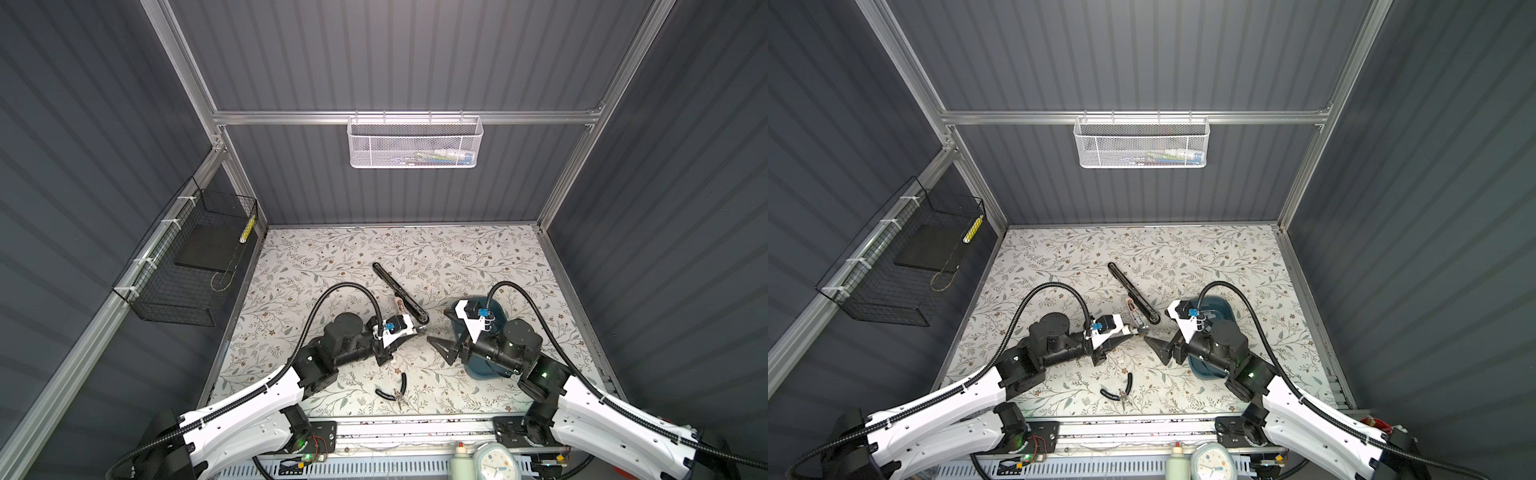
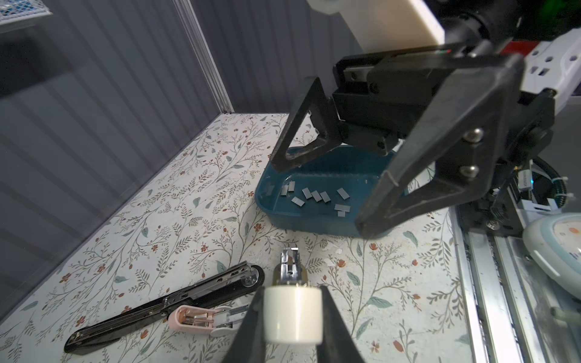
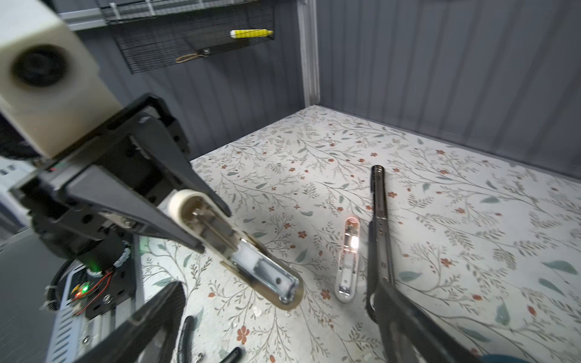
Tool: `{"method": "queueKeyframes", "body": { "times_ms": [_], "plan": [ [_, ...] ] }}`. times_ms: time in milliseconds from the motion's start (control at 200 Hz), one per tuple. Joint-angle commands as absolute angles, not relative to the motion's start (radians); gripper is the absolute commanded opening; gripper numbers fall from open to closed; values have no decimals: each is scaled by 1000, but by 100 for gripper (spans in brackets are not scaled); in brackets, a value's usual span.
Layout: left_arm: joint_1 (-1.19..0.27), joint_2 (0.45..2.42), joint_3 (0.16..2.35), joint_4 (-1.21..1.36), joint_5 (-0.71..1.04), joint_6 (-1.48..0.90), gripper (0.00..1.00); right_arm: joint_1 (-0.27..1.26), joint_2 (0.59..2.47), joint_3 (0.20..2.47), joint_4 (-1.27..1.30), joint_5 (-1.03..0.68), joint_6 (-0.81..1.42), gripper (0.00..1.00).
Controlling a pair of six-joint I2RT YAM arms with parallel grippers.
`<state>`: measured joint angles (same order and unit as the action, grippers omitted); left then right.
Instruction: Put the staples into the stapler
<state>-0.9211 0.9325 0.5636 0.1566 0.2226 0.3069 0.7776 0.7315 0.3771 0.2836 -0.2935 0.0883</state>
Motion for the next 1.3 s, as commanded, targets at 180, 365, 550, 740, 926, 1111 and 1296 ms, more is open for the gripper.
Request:
{"method": "queueKeyframes", "body": {
  "times_ms": [180, 365, 550, 740, 926, 1111, 1296],
  "plan": [
    [-920, 983, 643, 119, 380, 356, 0, 779, 798, 406, 250, -472, 0, 89],
    [-921, 1026, 685, 69, 459, 377, 0, 779, 828, 411, 249, -502, -14, 88],
    [-921, 1023, 694, 49, 497, 382, 0, 779, 819, 402, 228, -499, -32, 86],
    [-921, 1017, 692, 48, 521, 387, 0, 781, 814, 396, 221, -498, -48, 80],
    [-921, 1033, 707, 29, 559, 397, 0, 779, 837, 405, 230, -510, -45, 78],
    [-921, 1049, 723, 13, 575, 399, 0, 779, 871, 421, 223, -540, -44, 75],
    [-920, 1046, 724, 10, 573, 399, 0, 780, 873, 421, 226, -589, -49, 55]
  ]
}}
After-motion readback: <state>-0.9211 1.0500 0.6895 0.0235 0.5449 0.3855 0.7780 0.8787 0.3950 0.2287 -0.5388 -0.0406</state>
